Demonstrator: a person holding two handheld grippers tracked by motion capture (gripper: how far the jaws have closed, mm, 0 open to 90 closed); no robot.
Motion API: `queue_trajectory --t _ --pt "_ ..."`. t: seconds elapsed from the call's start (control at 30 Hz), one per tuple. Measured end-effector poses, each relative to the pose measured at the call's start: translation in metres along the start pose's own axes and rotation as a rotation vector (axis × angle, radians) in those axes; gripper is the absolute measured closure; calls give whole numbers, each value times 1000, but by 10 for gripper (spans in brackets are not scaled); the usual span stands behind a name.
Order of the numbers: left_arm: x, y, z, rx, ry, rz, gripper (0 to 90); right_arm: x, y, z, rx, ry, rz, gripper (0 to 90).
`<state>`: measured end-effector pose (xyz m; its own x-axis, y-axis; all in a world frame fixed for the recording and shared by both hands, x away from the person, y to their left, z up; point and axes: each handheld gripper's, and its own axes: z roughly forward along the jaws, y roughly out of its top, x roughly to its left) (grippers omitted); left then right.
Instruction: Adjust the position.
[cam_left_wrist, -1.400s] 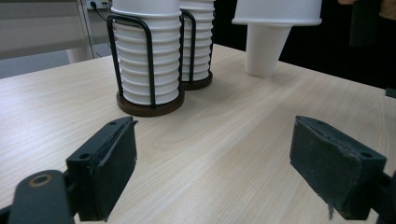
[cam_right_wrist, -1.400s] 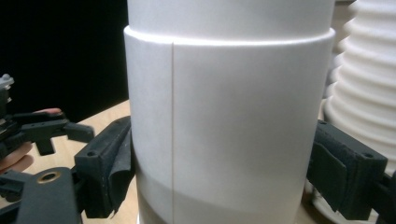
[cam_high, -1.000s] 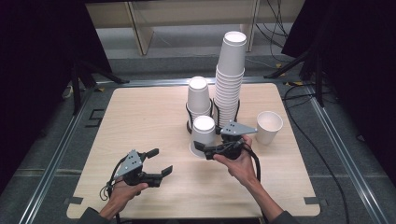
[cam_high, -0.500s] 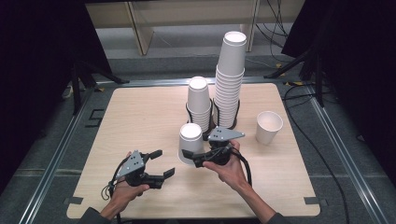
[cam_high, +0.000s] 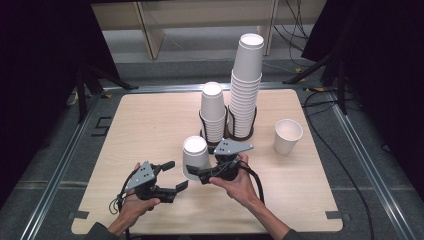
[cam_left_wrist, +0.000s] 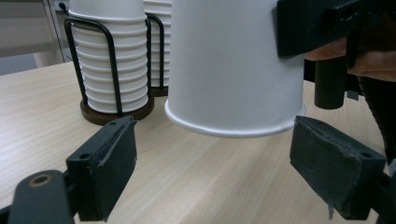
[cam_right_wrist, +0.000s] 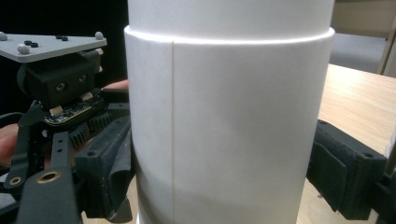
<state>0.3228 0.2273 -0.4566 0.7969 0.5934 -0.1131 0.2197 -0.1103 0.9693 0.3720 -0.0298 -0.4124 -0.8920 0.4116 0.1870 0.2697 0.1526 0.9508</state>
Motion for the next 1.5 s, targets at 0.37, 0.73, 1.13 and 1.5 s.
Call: queue_trajectory --t 0.37,0.73,1.13,1.5 --pt "-2 1 1 -9 -29 -7 141 7 -2 9 9 4 -27 171" --pt "-6 1 5 -16 -29 5 28 19 -4 23 -6 27 -34 173" --pt "-8 1 4 9 -5 21 22 30 -6 32 -11 65 -13 173" --pt "-8 4 4 21 -19 68 90 28 -2 28 38 65 -33 147"
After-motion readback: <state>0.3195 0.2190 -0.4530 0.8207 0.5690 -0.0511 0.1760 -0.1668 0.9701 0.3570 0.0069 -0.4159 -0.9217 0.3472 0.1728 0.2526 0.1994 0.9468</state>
